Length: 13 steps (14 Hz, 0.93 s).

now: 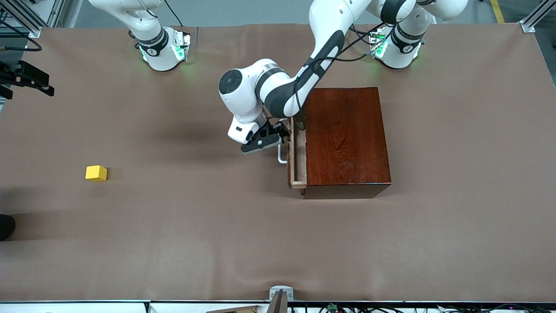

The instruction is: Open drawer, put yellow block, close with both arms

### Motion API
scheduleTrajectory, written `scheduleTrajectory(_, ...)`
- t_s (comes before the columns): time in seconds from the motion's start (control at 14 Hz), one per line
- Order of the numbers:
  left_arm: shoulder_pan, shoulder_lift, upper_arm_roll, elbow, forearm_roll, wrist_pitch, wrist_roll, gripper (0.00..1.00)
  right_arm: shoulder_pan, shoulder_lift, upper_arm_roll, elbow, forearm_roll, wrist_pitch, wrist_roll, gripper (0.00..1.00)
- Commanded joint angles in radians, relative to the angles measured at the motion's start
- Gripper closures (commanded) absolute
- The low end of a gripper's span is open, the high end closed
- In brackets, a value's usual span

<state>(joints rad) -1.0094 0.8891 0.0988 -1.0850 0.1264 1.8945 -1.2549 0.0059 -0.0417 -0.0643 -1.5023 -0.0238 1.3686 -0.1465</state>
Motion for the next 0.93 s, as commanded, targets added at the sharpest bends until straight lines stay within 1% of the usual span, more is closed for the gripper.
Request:
scheduleTrajectory(0.0, -0.018, 0.034, -0.021, 0.048, -0.074, 0.116, -0.086, 0.00, -0.015, 0.008, 0.011, 0.019, -0.015, -0.005, 0.008, 0.00)
scheduleTrajectory(0.36, -0.020, 0.034, -0.024, 0.050, -0.094, 0.262, -0.159, 0.00, -0.024, 0.045, 0.006, 0.027, -0.021, 0.023, 0.008, 0.00)
scheduleTrajectory(0.5, -0.020, 0.037, -0.027, 0.050, -0.108, 0.317, -0.162, 0.00, -0.053, 0.051, 0.004, 0.027, -0.021, 0.038, 0.008, 0.00)
scheduleTrajectory(0.71, -0.020, 0.041, -0.025, 0.046, -0.110, 0.333, -0.172, 0.00, -0.066, 0.078, 0.003, 0.025, -0.024, 0.081, 0.002, 0.00)
scheduleTrajectory(0.86, -0.018, 0.030, -0.019, 0.042, -0.111, 0.290, -0.167, 0.00, -0.073, 0.112, 0.003, 0.025, -0.024, 0.108, -0.001, 0.00)
